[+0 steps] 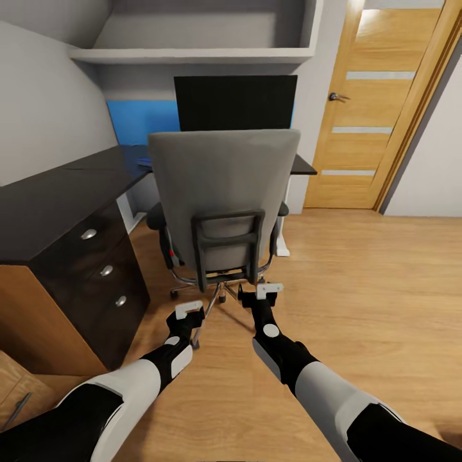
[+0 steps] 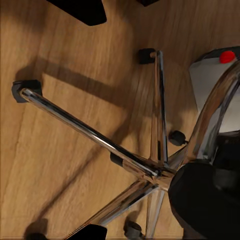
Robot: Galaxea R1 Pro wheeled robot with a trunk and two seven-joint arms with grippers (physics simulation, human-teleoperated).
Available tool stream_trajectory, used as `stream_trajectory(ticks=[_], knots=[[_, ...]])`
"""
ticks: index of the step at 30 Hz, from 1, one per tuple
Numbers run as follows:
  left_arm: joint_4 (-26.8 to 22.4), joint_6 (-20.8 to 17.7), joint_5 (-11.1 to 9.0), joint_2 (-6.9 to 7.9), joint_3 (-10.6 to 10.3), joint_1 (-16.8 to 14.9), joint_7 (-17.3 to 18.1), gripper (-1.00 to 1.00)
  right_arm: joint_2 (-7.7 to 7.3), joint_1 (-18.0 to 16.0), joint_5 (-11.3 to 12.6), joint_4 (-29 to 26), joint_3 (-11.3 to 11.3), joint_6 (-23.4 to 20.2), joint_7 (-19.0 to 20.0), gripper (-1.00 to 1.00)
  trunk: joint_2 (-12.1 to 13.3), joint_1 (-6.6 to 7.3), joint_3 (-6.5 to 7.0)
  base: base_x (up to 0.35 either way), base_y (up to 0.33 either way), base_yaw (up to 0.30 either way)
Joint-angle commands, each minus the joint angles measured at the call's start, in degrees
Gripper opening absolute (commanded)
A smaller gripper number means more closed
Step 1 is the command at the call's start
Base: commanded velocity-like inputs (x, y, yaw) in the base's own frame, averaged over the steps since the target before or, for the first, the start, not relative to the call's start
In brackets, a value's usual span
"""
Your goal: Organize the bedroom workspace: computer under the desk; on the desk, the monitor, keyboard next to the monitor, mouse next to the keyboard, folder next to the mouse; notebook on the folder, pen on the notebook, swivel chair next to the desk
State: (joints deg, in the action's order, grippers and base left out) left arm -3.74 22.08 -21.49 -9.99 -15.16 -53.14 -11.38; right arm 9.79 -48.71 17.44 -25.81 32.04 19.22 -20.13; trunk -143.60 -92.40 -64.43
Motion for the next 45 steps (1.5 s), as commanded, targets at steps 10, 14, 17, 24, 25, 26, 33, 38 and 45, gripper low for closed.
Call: stream_trajectory(ticks=[10, 14, 17, 24, 25, 26, 33, 38, 45], knots=[[0.0, 0.2, -0.3, -0.01, -0.5, 0.0, -0.3, 1.0, -0.04, -0.1, 0.6, 0.1, 0.5, 0.3, -0.3, 1.0, 0.1, 0.26, 2.17, 0.0, 0.0, 0.0], [0.0, 0.2, -0.3, -0.01, -0.5, 0.0, -0.3, 1.0, -0.04, -0.1, 0.6, 0.0, 0.5, 0.3, -0.3, 1.0, 0.2, 0.37, 3.06, 0.0, 0.0, 0.0], [0.0, 0.2, -0.3, -0.01, -0.6, 0.0, -0.3, 1.0, -0.04, -0.1, 0.6, 0.1, 0.5, 0.3, -0.3, 1.0, 0.2, 0.45, 3.72, 0.0, 0.0, 0.0], [0.0, 0.2, -0.3, -0.01, -0.6, 0.0, -0.3, 1.0, -0.08, -0.1, 0.6, 0.0, 0.5, 0.3, -0.3, 1.0, 0.3, 0.63, 5.27, 0.0, 0.0, 0.0], [0.0, 0.2, -0.3, -0.01, -0.6, 0.0, -0.3, 1.0, -0.08, -0.1, 0.6, 0.0, 0.5, 0.3, -0.3, 1.0, 0.3, 0.63, 5.27, 0.0, 0.0, 0.0], [0.0, 0.2, -0.3, -0.01, -0.6, 0.0, -0.3, 1.0, -0.07, -0.1, 0.6, 0.0, 0.5, 0.3, -0.3, 1.0, 0.3, 0.63, 5.27, 0.0, 0.0, 0.0], [0.0, 0.1, -0.3, -0.01, -0.5, 0.0, -0.3, 1.0, -0.06, -0.1, 0.6, 0.0, 0.5, 0.3, -0.3, 1.0, 0.3, 0.63, 5.27, 0.0, 0.0, 0.0], [0.0, 0.1, -0.3, -0.01, -0.6, 0.0, -0.3, 1.0, -0.04, -0.1, 0.7, 0.1, 0.5, 0.3, -0.2, 1.0, 0.3, 0.63, 5.27, 0.0, 0.0, 0.0], [0.0, 0.1, -0.3, -0.01, -0.6, 0.0, -0.3, 1.0, -0.04, -0.1, 0.5, 0.1, 0.6, 0.2, -0.1, 1.0, 0.3, 0.63, 5.27, 0.0, 0.0, 0.0]])
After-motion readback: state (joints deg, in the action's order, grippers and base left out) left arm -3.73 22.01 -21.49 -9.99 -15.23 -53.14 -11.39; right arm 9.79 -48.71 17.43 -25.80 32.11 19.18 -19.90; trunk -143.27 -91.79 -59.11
